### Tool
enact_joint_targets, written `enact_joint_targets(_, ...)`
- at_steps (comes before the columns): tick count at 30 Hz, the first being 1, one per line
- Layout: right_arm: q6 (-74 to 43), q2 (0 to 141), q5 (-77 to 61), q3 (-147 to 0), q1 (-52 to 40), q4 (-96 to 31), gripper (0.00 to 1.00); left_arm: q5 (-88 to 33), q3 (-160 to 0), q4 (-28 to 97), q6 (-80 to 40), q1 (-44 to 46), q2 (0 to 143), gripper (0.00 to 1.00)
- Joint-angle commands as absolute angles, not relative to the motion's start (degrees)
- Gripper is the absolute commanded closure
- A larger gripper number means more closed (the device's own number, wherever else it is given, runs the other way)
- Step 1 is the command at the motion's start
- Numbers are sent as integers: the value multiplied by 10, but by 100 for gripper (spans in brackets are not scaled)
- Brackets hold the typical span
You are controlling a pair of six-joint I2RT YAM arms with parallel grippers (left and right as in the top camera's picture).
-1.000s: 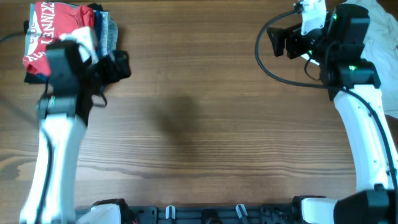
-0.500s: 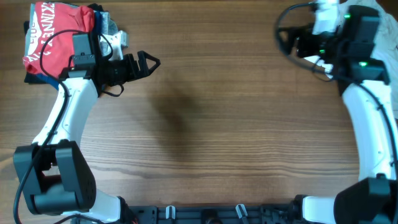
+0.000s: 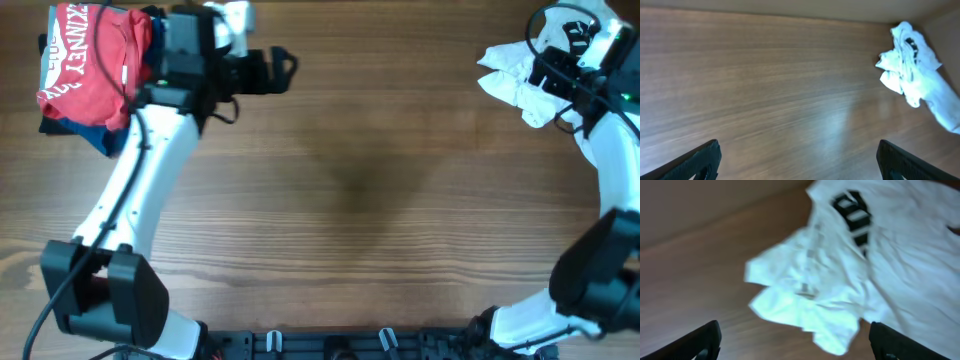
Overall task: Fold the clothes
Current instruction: 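Reach the right gripper to the crumpled white shirt at top right, then close the right gripper on the white shirt's collar edge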
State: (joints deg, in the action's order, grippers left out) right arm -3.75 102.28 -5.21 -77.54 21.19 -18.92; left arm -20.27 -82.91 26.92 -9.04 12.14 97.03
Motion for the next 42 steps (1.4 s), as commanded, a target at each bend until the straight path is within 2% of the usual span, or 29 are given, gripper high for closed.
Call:
enact_joint_targets(1, -59, 1080, 30, -787, 211, -163, 5, -130, -836, 261, -81, 156, 961, 0)
enact_joint_targets(5, -61, 1124, 37, -787, 211, -118, 7, -129, -836, 262, -81, 178, 961, 0)
enact_joint_targets(10, -63, 1190, 24, -787, 211, -59, 18, -118, -836, 263, -81, 201, 965, 0)
enact_joint_targets(19, -92, 1240, -32, -787, 210, -37, 25, -119, -836, 264, -81, 204, 965, 0)
enact_joint_targets(25, -134, 1249, -50, -787, 208, -11, 50, -103, -836, 273, -81, 204, 965, 0)
enact_joint_targets(29, -140, 1256, -50, -787, 206, 9, 58, -92, -836, 281, -81, 204, 965, 0)
enact_joint_targets(32, -139, 1262, -50, -787, 206, 16, 71, -91, -836, 281, -81, 204, 965, 0)
enact_joint_targets(35, -135, 1269, -47, -787, 206, 17, 77, -91, -836, 281, -81, 204, 965, 0)
enact_joint_targets(39, -135, 1270, -45, -787, 206, 8, 94, -91, -836, 281, -81, 204, 965, 0)
enact_joint_targets(42, -135, 1258, -45, -787, 206, 0, 96, -91, -836, 281, -81, 204, 965, 0)
